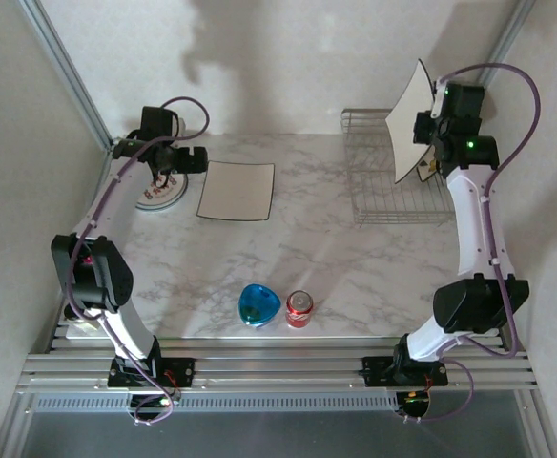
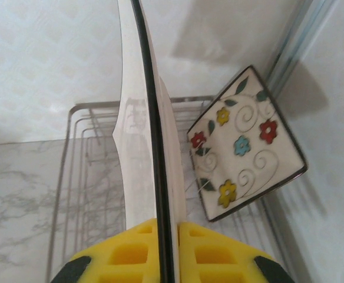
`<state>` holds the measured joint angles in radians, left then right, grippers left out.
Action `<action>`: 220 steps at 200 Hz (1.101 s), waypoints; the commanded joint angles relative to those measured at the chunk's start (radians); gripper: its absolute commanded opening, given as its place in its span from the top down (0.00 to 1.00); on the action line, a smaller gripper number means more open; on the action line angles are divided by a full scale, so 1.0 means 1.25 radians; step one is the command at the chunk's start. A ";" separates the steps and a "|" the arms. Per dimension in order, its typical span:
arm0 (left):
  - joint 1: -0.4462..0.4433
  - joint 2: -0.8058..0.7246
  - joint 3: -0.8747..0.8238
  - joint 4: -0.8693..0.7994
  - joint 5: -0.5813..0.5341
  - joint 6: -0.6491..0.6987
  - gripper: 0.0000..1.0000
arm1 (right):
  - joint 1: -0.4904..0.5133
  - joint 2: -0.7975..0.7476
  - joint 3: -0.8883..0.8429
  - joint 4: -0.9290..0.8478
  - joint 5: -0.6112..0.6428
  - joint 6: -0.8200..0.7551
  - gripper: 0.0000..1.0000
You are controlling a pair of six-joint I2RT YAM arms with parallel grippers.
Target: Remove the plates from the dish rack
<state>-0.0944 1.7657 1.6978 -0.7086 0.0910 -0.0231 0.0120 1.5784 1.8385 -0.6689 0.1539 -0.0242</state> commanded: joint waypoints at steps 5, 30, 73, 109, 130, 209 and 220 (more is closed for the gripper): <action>-0.011 -0.040 -0.015 -0.001 0.011 -0.010 0.00 | 0.001 -0.083 -0.031 0.104 -0.116 0.120 1.00; -0.016 -0.047 -0.016 -0.004 0.016 -0.012 0.00 | 0.001 -0.136 -0.109 0.157 -0.244 0.232 1.00; -0.025 -0.053 -0.007 -0.005 0.047 -0.016 0.00 | 0.001 -0.242 -0.318 0.357 -0.451 0.455 1.00; -0.028 -0.050 -0.005 -0.005 0.081 -0.019 0.00 | 0.001 -0.304 -0.556 0.653 -0.556 0.693 1.00; -0.031 -0.045 -0.002 -0.008 0.087 -0.020 0.00 | 0.001 -0.307 -0.669 0.831 -0.578 0.826 1.00; -0.043 -0.014 0.018 0.006 0.127 -0.034 0.00 | 0.004 -0.311 -0.847 1.038 -0.563 0.964 1.00; -0.043 -0.014 0.019 0.022 0.177 -0.040 0.00 | 0.004 -0.318 -0.851 1.031 -0.565 0.958 1.00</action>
<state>-0.1375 1.7348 1.6867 -0.7078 0.2142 -0.0528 0.0120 1.2415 0.7586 0.3614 -0.5026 1.1244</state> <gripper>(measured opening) 0.996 0.098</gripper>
